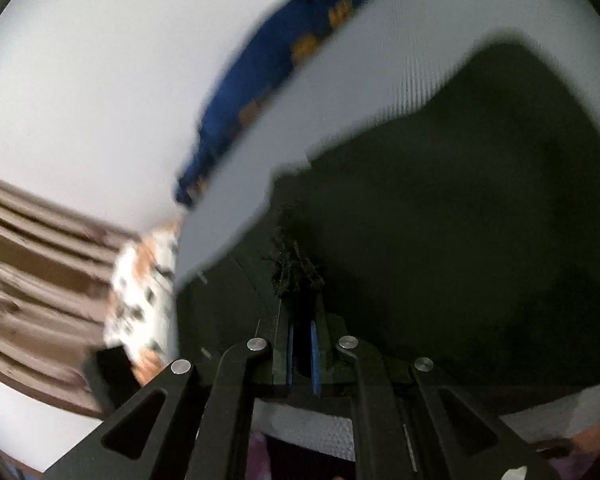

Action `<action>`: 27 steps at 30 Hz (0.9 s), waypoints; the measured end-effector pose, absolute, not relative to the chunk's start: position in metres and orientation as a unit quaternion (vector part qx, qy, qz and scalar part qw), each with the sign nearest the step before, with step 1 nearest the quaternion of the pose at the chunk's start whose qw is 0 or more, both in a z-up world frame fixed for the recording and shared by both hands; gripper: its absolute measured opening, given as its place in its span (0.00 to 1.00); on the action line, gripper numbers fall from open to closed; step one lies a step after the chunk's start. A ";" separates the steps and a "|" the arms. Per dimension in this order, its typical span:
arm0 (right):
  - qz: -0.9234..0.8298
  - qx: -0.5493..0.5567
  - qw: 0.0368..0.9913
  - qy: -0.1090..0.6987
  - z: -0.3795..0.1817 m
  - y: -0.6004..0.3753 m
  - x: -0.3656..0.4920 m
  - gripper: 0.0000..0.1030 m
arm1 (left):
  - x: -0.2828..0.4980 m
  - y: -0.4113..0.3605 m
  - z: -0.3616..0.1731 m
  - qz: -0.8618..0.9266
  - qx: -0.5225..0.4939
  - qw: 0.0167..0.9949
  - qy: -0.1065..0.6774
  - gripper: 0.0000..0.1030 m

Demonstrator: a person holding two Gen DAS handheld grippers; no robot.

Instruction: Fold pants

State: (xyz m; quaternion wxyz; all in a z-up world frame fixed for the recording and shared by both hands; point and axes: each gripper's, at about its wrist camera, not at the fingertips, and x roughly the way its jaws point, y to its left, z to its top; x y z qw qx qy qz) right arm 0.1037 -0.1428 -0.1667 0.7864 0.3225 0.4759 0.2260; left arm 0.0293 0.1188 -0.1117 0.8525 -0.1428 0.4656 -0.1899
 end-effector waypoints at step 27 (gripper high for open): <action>0.255 0.203 0.823 0.464 -0.167 -0.114 0.079 0.09 | 0.033 0.108 -0.120 -0.193 -0.117 0.853 0.471 0.89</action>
